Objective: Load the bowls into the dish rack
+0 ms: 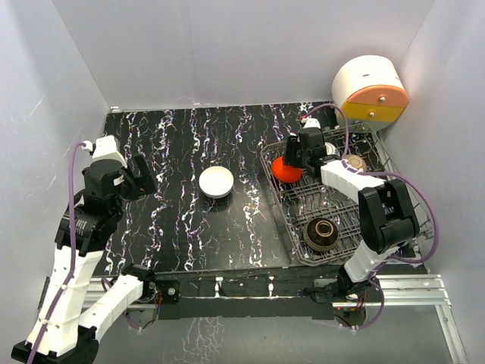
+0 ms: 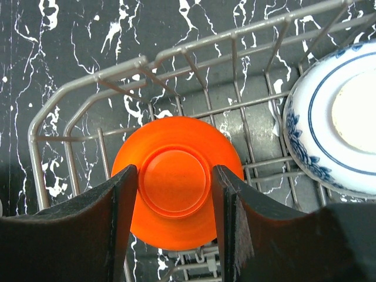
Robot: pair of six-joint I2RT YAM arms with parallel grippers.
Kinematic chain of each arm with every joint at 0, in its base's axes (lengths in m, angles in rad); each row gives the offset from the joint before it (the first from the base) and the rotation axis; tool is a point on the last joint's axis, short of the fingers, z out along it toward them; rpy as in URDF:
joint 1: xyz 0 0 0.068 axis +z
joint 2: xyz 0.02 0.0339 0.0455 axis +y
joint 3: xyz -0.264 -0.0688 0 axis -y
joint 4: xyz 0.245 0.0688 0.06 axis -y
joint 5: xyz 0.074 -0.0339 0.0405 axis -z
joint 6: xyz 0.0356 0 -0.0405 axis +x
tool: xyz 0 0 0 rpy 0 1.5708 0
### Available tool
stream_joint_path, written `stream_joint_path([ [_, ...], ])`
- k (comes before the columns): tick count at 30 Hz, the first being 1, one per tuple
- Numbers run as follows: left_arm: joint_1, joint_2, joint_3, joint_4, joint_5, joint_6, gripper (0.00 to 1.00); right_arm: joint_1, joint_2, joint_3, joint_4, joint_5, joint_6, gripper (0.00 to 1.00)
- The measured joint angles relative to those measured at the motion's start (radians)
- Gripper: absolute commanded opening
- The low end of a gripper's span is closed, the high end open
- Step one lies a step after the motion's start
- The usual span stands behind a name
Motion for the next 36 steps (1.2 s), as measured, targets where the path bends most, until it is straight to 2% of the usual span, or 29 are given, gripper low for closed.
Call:
stream_joint_path([
  [10,0.0,0.0,0.0,0.0,-0.01,0.0,0.97,0.002,0.032,0.02,0.024,0.0,0.0,0.41],
  [15,0.0,-0.005,0.0,0.0,-0.014,0.0,0.97,0.011,0.025,0.017,0.025,0.024,0.0,0.38],
  [25,0.0,0.009,0.0,0.001,-0.017,0.002,0.97,0.026,-0.074,-0.027,0.01,0.054,-0.012,0.37],
  [36,0.0,0.071,0.0,0.024,-0.012,-0.002,0.97,0.032,-0.159,-0.164,0.013,0.067,-0.016,0.37],
])
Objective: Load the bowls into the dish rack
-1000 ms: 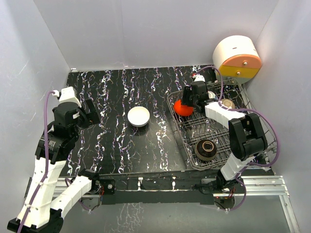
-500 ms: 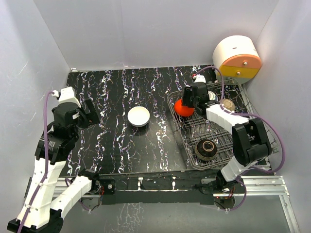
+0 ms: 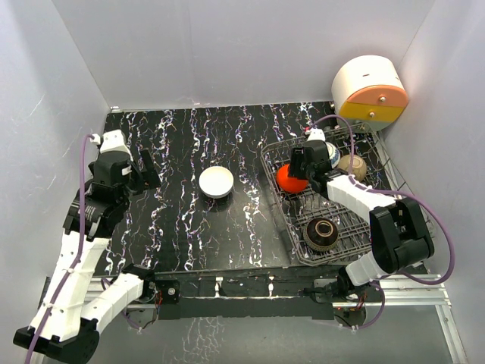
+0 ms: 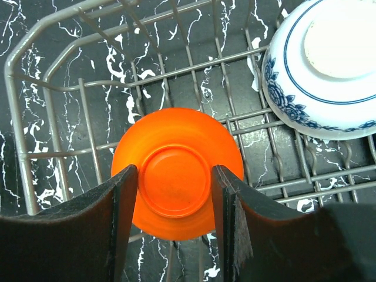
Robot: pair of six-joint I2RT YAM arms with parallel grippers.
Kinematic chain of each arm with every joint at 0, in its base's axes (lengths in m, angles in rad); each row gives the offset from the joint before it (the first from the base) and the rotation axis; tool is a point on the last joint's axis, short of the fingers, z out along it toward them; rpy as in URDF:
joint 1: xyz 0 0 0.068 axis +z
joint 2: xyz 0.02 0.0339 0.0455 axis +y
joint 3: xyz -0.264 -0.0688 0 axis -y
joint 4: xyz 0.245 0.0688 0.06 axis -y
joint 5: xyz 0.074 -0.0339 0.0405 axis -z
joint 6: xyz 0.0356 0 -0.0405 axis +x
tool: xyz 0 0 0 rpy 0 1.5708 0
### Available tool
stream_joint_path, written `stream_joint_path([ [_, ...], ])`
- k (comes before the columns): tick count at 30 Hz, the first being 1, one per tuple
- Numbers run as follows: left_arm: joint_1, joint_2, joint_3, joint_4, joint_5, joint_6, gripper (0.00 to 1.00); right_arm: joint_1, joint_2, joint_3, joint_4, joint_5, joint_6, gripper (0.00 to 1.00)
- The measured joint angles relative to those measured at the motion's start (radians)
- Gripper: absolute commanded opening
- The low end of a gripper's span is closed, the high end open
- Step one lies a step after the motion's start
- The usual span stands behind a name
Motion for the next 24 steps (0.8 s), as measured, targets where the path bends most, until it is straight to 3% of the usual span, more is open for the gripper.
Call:
stream_joint_path([
  [12,0.0,-0.013,0.0,0.007,-0.001,-0.008,0.97,0.001,-0.001,-0.015,0.0,-0.005,-0.014,0.38],
  [24,0.0,-0.043,-0.021,0.006,-0.002,-0.009,0.97,0.008,-0.001,-0.032,0.012,-0.016,-0.04,0.57],
])
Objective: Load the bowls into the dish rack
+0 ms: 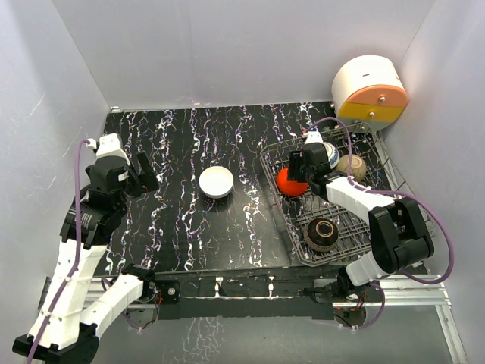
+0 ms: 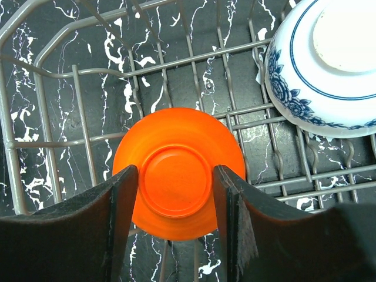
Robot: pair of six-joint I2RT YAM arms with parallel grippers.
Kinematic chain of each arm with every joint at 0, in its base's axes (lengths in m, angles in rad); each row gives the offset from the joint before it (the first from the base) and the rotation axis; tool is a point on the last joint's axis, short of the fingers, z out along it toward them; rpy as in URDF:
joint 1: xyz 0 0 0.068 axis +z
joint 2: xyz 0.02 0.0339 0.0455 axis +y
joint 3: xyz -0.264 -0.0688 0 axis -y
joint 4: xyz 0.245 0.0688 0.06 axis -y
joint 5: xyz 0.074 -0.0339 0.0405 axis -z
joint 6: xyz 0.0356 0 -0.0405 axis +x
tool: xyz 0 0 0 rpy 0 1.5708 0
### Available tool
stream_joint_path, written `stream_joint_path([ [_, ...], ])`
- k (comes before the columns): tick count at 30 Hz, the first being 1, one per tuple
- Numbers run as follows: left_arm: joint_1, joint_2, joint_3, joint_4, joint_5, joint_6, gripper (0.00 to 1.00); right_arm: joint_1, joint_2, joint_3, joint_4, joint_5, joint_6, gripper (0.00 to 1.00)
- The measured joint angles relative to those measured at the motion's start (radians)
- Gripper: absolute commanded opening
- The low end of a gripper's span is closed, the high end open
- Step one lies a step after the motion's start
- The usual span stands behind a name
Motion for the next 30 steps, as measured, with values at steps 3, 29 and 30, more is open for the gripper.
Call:
stream_joint_path([
  [3,0.0,-0.006,0.0,-0.001,-0.001,0.0,0.97,0.001,0.0,0.0,-0.001,-0.003,0.003,0.64],
  [29,0.0,-0.053,-0.013,-0.004,0.0,0.032,0.97,-0.025,-0.108,0.175,-0.236,0.174,0.004,0.99],
  [30,0.0,-0.053,-0.013,-0.002,0.002,0.036,0.97,-0.047,-0.097,0.19,-0.246,0.177,0.007,0.99],
])
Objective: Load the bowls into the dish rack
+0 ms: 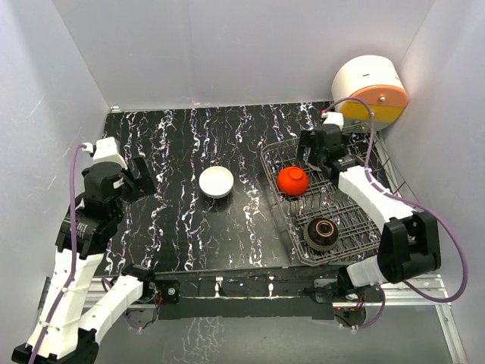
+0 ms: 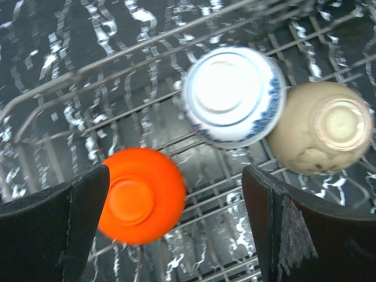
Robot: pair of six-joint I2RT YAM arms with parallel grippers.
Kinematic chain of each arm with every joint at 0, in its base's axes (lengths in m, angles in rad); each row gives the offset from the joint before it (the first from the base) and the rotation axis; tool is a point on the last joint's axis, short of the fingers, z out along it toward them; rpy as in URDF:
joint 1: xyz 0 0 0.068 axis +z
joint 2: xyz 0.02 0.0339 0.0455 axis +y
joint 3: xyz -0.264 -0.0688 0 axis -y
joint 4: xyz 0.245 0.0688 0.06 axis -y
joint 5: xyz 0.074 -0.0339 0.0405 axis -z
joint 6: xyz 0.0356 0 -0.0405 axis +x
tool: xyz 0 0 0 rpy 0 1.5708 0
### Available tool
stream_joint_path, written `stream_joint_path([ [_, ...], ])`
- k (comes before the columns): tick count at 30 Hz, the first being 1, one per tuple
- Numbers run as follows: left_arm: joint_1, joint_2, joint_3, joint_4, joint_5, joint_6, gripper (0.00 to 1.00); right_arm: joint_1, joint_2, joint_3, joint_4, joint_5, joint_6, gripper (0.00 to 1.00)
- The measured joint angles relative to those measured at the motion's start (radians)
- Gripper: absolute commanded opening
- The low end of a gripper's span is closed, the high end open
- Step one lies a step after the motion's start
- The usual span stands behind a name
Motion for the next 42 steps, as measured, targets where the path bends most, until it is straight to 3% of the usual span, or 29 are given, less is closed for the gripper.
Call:
stream_joint_path([
  [9,0.0,-0.01,-0.012,0.047,0.029,0.032,0.97,-0.295,0.106,0.046,-0.042,-0.061,0.026,0.99],
  [24,0.0,-0.026,-0.092,0.101,0.051,0.089,0.97,-0.484,0.175,0.006,-0.013,-0.138,0.08,0.99],
  [32,0.0,-0.04,-0.099,0.117,0.051,0.116,0.97,-0.485,0.241,0.007,0.002,-0.153,0.09,0.95],
  [42,0.0,-0.047,-0.135,0.147,0.052,0.139,0.97,-0.484,0.241,0.007,0.033,-0.113,0.093,0.82],
])
